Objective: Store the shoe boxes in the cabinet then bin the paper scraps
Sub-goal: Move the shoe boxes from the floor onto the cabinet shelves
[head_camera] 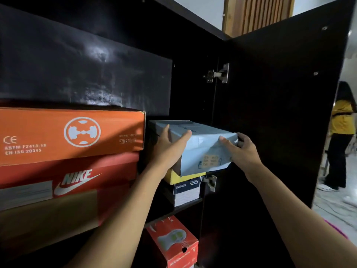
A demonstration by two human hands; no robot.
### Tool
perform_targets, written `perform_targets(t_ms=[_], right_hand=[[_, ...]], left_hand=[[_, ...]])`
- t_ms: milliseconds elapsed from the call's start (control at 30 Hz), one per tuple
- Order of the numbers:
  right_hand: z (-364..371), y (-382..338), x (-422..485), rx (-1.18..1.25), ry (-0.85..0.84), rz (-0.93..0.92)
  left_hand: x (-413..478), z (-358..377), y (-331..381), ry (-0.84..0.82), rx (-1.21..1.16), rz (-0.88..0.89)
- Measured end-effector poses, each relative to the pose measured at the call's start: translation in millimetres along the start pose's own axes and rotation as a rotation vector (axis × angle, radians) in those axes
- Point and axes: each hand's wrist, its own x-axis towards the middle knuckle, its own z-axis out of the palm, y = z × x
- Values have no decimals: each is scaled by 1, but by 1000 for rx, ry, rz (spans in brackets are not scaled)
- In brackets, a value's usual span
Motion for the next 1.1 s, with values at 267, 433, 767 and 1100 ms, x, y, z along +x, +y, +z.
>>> perform_targets(t_ms=[267,433,767,1100], right_hand=[[57,25,46,-224,-14,-113],[93,43,61,-247,-112,-154],[84,52,67,-244,-201,-149],[-40,31,-43,-413,264,-417]], left_hand=[[65,5,-14,-4,128,18],[102,2,-26,36,175,5],[114,5,-32,79,185,-8],[33,49,-12,108,96,-22]])
